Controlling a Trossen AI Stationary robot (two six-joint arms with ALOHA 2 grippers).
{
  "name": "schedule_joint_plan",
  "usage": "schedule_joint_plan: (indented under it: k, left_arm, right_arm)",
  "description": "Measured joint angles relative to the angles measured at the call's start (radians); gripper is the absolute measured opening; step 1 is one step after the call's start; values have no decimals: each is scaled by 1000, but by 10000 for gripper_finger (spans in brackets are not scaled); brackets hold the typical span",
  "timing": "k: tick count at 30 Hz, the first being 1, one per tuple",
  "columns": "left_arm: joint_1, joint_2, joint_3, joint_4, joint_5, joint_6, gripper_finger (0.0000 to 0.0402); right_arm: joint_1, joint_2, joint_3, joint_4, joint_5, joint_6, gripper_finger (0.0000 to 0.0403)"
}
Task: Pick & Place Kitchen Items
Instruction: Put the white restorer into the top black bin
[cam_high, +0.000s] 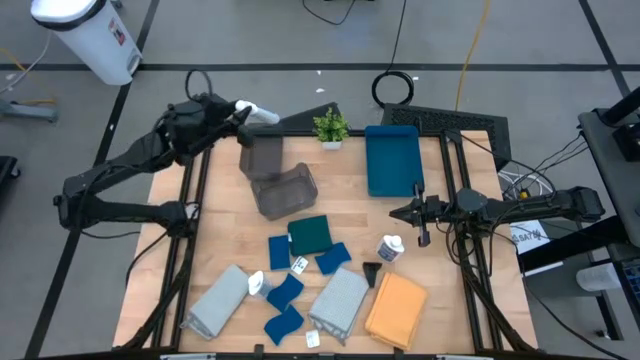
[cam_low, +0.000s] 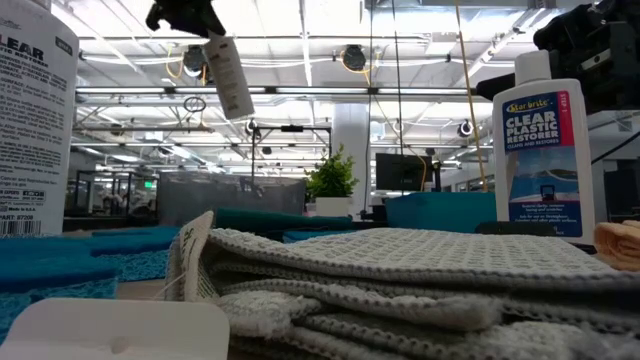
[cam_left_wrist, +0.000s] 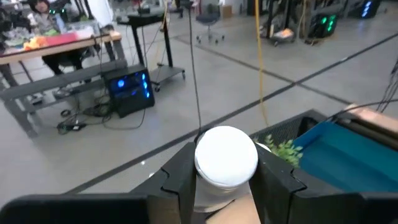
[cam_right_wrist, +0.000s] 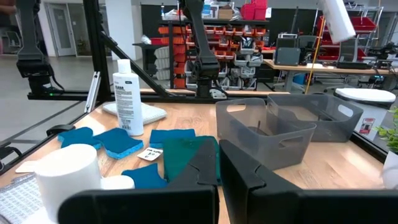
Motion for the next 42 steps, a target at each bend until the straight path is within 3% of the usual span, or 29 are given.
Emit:
schedule_joint_plan:
  k: [9, 17, 42]
  left_arm:
    - [133, 110, -1, -21, 45, -1, 120]
    - [250, 189, -10, -66, 174, -48, 126]
    - [386, 325, -233, 161, 246, -125, 128]
  right_arm:
    - [0, 0, 0, 0, 0, 0, 0]
    - [0, 0, 0, 0, 0, 0, 0]
    - [0, 0, 0, 0, 0, 0, 0]
